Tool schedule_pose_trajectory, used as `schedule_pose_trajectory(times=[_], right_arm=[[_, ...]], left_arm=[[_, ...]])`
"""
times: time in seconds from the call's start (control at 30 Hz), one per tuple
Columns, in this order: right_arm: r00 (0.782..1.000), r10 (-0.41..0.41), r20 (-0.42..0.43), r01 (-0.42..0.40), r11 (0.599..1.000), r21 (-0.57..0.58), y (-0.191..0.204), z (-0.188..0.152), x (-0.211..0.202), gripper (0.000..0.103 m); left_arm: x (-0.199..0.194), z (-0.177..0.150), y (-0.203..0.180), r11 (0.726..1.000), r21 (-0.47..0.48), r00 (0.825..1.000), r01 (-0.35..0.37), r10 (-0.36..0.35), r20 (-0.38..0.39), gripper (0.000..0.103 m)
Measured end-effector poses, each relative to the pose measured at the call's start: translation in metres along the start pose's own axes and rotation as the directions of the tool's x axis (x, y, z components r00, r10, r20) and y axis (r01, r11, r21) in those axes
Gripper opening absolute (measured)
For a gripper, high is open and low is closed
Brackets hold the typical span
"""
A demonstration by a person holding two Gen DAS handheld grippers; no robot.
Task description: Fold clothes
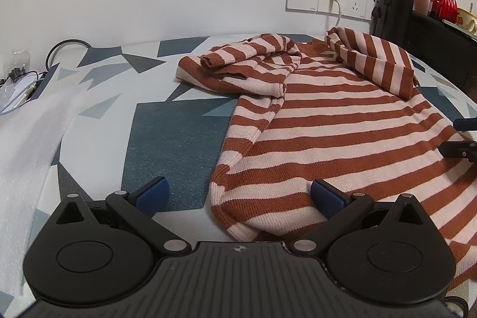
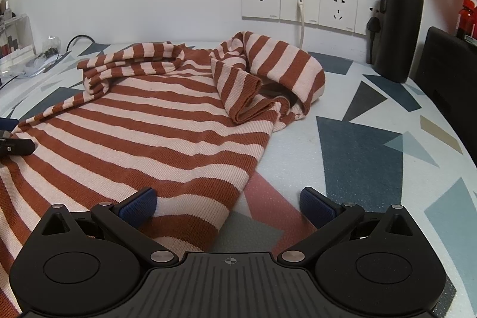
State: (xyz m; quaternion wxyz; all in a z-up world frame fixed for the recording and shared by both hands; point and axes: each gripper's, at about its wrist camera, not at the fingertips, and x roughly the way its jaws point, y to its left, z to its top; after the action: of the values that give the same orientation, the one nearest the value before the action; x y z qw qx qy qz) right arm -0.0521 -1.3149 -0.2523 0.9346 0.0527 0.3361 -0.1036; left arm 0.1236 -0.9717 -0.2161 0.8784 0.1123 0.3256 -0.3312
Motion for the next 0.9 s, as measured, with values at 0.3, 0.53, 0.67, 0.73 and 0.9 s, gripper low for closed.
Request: schedule_pose_trajectory(times=[0.3,0.53,0.67,0.73,0.9], right_arm=[[0.999,-0.002,-0.034,0.002,1.0,0.006,-0.003,0.0,-0.014,0.102],[0.991,0.111,0.07,-0.114,0.993,0.043,-0.008,-0.028,-0.073,0.102],[0.984,0.15,0.092,-0.15,0.989,-0.007,0.0,-0.051,-0.095,0.091],[0.983,0.154,0.098,-0.151,0.988,-0.03,0.006,-0.061,-0.101,0.083],[0.986,0.138,0.096,-0.143,0.989,0.046,0.007,-0.077,-0.101,0.061]], left_arm=[[-0.018,-0.001,0.006,0.998,0.004,0.997,0.069,-0.069,-0.026,0.102],[-0.071,-0.022,-0.001,0.988,0.1,0.99,0.117,-0.124,0.063,0.101],[-0.103,-0.047,-0.022,0.967,0.232,0.985,0.11,-0.136,0.103,0.081],[-0.108,-0.058,-0.033,0.955,0.271,0.985,0.12,-0.149,0.09,0.073],[-0.113,-0.076,-0.06,0.938,0.327,0.984,0.111,-0.151,0.099,0.066]])
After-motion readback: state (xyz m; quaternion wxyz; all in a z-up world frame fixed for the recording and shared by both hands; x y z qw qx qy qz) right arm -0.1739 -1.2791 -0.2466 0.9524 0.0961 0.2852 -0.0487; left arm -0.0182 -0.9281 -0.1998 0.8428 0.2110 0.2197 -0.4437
